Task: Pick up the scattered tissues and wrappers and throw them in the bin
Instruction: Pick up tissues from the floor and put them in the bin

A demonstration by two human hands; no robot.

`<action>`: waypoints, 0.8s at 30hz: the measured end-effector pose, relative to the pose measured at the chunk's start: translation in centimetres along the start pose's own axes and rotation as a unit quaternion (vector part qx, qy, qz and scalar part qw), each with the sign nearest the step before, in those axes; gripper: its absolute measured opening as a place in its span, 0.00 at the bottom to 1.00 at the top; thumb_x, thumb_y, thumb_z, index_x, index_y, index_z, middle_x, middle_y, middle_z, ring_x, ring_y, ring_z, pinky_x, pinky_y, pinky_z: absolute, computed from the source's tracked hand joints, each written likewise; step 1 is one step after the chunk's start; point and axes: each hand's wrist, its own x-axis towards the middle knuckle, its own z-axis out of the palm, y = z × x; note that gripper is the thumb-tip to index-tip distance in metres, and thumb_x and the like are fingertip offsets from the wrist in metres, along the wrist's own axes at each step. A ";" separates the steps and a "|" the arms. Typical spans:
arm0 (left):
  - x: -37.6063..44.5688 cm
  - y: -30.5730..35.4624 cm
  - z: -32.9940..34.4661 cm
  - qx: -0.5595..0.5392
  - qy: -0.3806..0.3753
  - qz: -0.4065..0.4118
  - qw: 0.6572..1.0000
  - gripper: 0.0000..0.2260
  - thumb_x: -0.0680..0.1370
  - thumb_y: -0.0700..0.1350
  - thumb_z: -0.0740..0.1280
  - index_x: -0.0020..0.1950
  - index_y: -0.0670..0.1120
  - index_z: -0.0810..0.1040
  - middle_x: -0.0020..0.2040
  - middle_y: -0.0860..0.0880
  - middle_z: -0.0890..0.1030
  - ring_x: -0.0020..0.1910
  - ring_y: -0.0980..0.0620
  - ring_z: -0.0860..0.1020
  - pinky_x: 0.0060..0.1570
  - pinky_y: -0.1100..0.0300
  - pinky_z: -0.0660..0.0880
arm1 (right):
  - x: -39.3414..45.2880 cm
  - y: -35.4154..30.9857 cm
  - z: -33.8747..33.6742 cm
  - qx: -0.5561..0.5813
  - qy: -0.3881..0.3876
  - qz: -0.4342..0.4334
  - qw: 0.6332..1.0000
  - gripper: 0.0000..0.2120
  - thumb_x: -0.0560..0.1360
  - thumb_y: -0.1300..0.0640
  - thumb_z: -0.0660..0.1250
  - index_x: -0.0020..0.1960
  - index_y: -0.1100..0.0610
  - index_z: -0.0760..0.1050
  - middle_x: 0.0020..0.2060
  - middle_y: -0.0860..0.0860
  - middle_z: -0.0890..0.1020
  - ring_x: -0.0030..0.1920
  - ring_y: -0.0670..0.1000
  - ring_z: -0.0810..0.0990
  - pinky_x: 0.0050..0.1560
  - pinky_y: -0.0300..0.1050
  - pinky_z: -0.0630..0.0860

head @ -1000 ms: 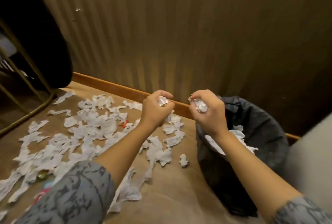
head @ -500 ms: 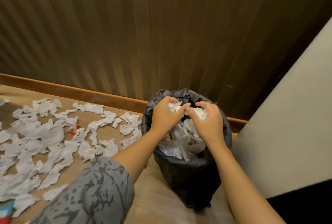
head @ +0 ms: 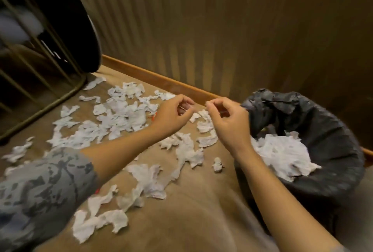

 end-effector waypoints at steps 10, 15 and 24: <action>-10.4 -15.8 -12.3 0.100 0.018 -0.090 0.991 0.05 0.76 0.45 0.70 0.51 0.47 0.80 0.44 0.54 0.81 0.42 0.58 0.80 0.40 0.65 0.76 | -1.3 0.4 17.2 -0.073 -0.397 -0.091 0.910 0.12 0.76 0.45 0.69 0.43 0.54 0.80 0.34 0.48 0.80 0.34 0.45 0.77 0.35 0.43 0.75; -18.2 -24.3 -11.0 0.086 0.053 -0.209 0.973 0.05 0.76 0.48 0.70 0.51 0.50 0.80 0.50 0.52 0.80 0.50 0.55 0.78 0.52 0.56 0.75 | -3.2 5.1 23.1 -0.276 -0.592 -0.144 0.743 0.26 0.72 0.34 0.67 0.59 0.52 0.75 0.52 0.52 0.80 0.51 0.52 0.77 0.50 0.52 0.77; -30.1 -30.5 -5.2 0.192 0.023 -0.421 0.886 0.52 0.58 0.82 0.54 0.76 0.56 0.57 0.80 0.46 0.50 0.78 0.45 0.45 0.73 0.37 0.40 | -15.5 13.2 25.7 -0.402 -0.489 0.092 0.769 0.56 0.60 0.16 0.52 0.79 0.44 0.45 0.79 0.46 0.41 0.78 0.56 0.38 0.69 0.73 0.33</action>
